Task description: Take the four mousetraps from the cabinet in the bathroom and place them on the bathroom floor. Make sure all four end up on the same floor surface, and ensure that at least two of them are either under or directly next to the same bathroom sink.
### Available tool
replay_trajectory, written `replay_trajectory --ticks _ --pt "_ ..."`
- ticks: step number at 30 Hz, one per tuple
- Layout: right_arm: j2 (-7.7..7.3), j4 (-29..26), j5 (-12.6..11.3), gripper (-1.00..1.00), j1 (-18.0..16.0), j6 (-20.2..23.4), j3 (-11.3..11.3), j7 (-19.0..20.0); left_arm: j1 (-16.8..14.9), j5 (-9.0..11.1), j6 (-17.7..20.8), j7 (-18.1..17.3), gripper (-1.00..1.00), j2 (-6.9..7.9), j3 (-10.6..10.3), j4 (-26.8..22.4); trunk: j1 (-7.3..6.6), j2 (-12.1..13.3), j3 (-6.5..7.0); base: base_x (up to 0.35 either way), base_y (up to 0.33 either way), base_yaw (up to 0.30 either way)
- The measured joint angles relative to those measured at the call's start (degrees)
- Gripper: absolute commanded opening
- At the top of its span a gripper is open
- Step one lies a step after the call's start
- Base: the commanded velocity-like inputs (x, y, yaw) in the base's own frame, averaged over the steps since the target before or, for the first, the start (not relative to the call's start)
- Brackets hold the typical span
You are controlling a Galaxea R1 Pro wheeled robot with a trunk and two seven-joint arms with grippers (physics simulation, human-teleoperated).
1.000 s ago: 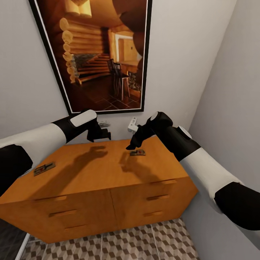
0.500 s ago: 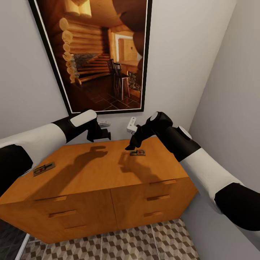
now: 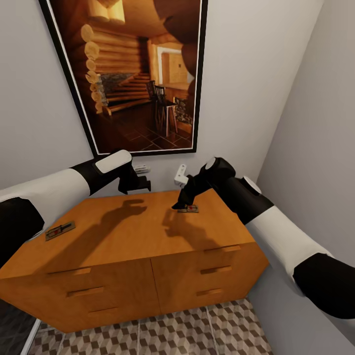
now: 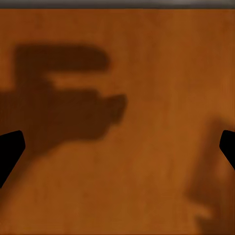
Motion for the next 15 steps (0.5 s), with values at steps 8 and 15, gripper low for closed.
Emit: replay_trajectory --ticks 8,15 --pt "-0.69 0.89 0.16 1.0 1.32 -0.85 0.06 -0.25 0.17 0.05 -0.07 -0.13 1.0 0.08 -0.04 -0.1 -0.03 0.0 0.0 0.175 -0.042 0.0" --pt "-1.81 4.59 1.48 1.0 1.89 -4.25 -0.24 -0.42 0.33 0.04 -0.01 -0.06 1.0 0.26 -0.08 -0.13 -0.01 0.0 0.0 0.155 -0.033 0.0"
